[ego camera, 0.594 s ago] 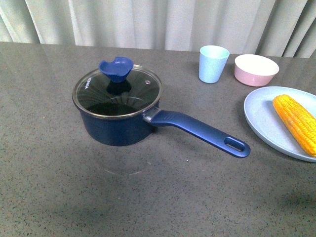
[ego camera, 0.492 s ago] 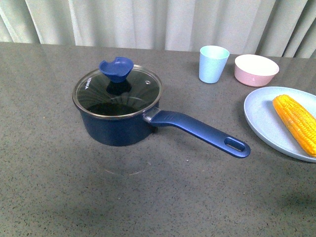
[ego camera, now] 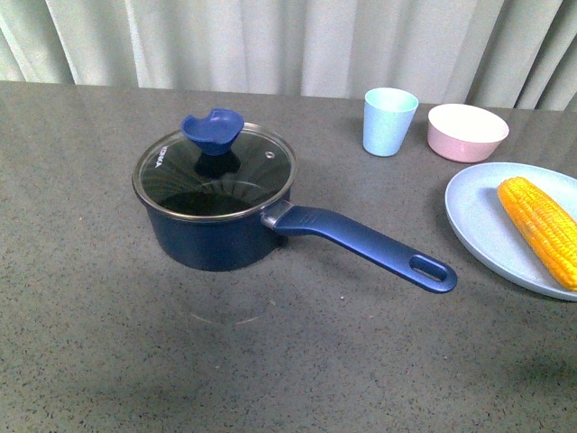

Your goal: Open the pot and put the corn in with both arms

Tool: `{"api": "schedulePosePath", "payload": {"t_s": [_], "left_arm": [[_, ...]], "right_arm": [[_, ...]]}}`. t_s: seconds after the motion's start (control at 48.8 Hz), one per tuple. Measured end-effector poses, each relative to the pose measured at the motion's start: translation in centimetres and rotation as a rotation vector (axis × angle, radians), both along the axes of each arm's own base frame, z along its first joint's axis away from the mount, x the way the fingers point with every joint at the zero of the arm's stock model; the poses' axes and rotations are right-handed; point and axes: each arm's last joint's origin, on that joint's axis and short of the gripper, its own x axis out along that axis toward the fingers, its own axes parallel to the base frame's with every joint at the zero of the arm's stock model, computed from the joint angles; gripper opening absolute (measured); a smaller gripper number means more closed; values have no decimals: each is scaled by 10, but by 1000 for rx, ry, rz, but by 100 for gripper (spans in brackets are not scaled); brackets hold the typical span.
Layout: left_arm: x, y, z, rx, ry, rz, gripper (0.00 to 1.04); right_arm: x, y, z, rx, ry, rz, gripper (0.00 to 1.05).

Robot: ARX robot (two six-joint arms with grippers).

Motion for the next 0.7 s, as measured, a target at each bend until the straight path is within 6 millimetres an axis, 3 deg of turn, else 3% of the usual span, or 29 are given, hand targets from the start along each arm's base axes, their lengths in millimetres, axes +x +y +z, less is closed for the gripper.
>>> {"api": "schedulePosePath", "payload": {"t_s": [0.205,0.287,0.512,0.697], "left_arm": [[0,0,0,-7,14,-14,96],[6,1,1,-131,227,-152,96],[64,-2,24,-237,271,-175,96],[99,-23,22,-234,302,-211,96]], "right_arm": [[0,0,0,0,0,0,96],[0,0,0,0,0,1,96],[0,0,0,0,0,0,96],[0,0,0,0,0,0,96]]}}
